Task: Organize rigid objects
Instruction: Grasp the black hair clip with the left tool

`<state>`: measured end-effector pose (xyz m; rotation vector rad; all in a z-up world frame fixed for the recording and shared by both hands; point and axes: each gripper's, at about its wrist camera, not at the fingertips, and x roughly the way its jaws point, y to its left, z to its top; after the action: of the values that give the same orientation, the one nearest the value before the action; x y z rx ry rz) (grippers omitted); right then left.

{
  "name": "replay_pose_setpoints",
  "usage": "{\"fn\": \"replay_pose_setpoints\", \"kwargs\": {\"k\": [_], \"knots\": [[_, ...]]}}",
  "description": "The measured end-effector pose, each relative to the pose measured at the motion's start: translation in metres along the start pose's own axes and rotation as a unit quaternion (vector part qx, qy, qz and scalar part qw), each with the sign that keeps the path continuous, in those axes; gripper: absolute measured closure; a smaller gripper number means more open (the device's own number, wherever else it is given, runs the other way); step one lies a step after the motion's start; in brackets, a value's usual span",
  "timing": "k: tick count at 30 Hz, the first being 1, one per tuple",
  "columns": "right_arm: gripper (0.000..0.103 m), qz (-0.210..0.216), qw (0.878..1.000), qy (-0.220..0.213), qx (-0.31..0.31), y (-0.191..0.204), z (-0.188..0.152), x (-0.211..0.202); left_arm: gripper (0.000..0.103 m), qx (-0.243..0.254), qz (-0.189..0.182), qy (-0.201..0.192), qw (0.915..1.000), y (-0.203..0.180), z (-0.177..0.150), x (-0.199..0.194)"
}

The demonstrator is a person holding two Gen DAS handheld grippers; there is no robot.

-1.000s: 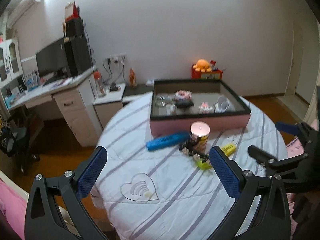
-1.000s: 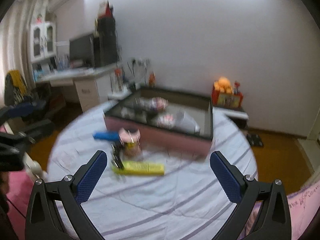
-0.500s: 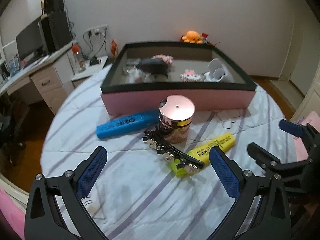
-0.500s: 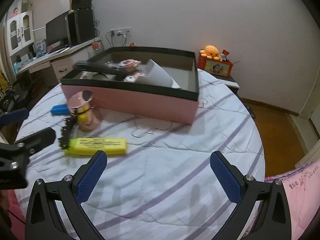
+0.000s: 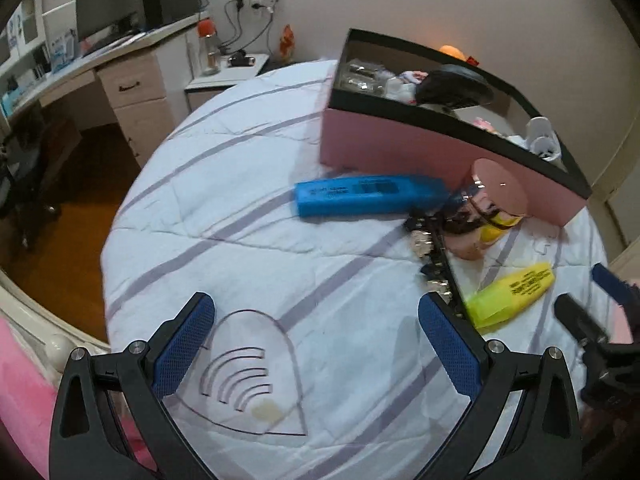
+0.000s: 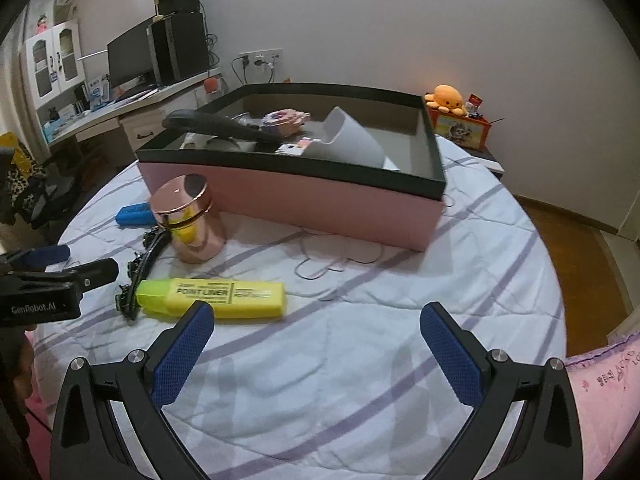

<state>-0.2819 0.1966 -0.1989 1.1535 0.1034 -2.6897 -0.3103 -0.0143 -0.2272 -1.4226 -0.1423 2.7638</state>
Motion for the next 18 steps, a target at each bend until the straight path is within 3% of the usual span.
{"fn": "replay_pose_setpoints", "kwargs": {"k": [3, 7, 12, 16, 18], "knots": [[0.0, 0.002, 1.0, 0.003, -0.003, 0.001, -0.002, 0.0, 0.0, 0.005, -0.029, -0.007, 0.9996, -0.009, 0.003, -0.004], [0.0, 0.001, 1.0, 0.004, 0.002, -0.004, -0.003, -0.002, 0.0, 0.038, -0.003, -0.004, 0.9993, -0.033, 0.005, 0.004], [0.0, 0.002, 1.0, 0.002, 0.006, -0.011, -0.003, -0.004, 0.002, 0.033, 0.019, 0.011, 0.9992, -0.036, 0.011, 0.02], [0.0, 0.01, 1.0, 0.004, 0.006, -0.012, -0.002, 0.0, 0.022, 0.045, 0.009, 0.007, 0.9989, -0.033, 0.016, 0.021], [0.0, 0.012, 1.0, 0.005, 0.006, -0.011, -0.002, 0.002, 0.038, 0.06, 0.006, 0.003, 0.9981, -0.032, 0.015, 0.019]]}}
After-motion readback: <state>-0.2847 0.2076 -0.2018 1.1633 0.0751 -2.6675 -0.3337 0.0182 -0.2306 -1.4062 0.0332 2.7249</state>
